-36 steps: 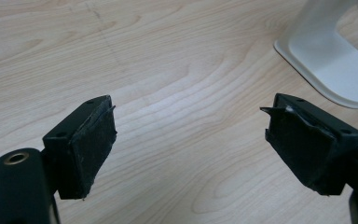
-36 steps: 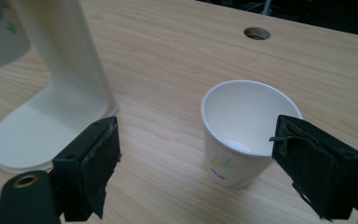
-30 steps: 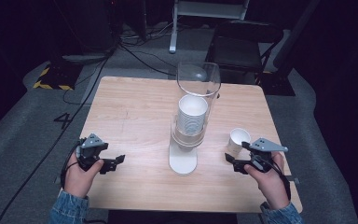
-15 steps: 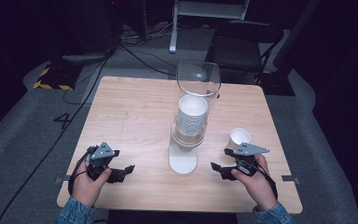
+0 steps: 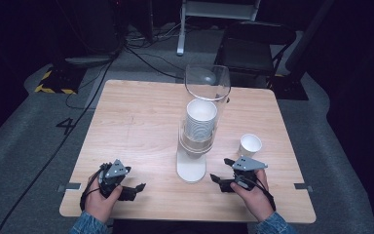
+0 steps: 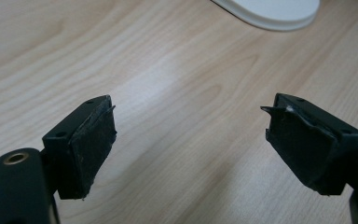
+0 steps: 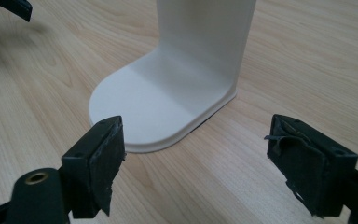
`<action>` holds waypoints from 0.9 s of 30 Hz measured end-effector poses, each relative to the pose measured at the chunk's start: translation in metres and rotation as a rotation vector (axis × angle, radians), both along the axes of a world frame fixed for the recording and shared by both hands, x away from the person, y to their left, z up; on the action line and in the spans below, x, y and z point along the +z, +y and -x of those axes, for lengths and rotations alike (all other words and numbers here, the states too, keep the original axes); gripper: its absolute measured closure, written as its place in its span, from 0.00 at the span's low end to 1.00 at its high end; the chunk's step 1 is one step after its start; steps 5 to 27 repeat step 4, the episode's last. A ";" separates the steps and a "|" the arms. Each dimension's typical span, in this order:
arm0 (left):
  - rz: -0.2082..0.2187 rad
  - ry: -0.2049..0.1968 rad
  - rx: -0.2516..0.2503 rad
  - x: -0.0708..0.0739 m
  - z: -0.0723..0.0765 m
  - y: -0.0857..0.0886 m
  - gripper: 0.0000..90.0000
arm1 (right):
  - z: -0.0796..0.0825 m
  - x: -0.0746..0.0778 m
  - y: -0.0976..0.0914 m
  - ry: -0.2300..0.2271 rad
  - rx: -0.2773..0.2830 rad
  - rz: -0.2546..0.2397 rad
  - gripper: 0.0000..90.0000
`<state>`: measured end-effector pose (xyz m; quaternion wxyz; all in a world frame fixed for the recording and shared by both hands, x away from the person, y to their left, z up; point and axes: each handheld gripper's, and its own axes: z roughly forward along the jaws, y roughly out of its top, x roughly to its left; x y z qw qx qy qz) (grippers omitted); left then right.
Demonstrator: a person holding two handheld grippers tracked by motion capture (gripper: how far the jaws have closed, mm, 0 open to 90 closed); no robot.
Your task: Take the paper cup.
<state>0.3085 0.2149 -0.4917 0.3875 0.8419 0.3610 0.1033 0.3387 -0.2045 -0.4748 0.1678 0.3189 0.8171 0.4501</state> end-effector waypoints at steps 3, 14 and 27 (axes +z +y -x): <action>-0.018 -0.001 0.007 -0.003 -0.001 -0.001 0.17 | -0.001 -0.005 0.000 0.009 -0.010 0.004 0.22; -0.014 -0.001 0.016 -0.003 -0.001 -0.001 0.17 | -0.001 -0.007 -0.001 0.013 -0.014 0.005 0.22; -0.014 -0.001 0.016 -0.003 -0.001 -0.001 0.17 | -0.001 -0.007 -0.001 0.013 -0.014 0.005 0.22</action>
